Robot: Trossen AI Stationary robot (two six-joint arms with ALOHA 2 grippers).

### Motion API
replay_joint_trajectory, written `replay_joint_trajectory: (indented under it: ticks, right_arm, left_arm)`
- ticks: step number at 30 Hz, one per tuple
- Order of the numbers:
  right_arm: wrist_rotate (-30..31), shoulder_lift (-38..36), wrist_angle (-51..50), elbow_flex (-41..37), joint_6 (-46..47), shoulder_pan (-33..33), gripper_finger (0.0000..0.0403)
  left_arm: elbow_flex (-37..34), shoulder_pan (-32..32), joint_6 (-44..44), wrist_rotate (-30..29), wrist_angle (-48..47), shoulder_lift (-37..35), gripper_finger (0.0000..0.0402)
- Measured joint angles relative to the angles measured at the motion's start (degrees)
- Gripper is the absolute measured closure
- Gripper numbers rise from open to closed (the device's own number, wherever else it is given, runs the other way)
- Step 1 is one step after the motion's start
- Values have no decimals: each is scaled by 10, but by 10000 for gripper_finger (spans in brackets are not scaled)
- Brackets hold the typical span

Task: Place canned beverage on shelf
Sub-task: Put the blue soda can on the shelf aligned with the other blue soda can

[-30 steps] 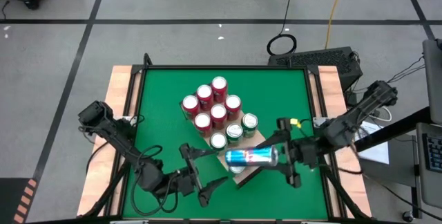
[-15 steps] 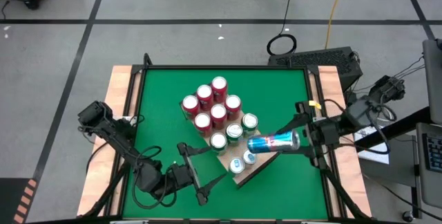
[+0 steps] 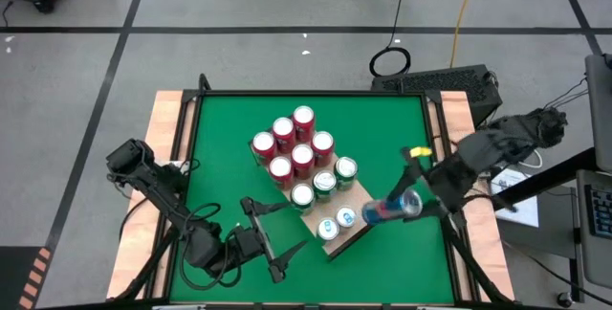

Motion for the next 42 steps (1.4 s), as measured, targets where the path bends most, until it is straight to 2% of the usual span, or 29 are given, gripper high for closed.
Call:
replay_joint_trajectory:
  ticks: [5,20,42]
  right_arm:
    - [-94,29,-58,6,-44,-43,171]
    - [-188,79,-132,6,-120,-131,170]
    - [-201,158,-149,6,-124,-149,170]
  left_arm:
    - [0,0,-1,-1,-2,0,4]
    - [0,0,-46,-1,-31,0,4]
    - [0,0,-76,-1,-56,0,4]
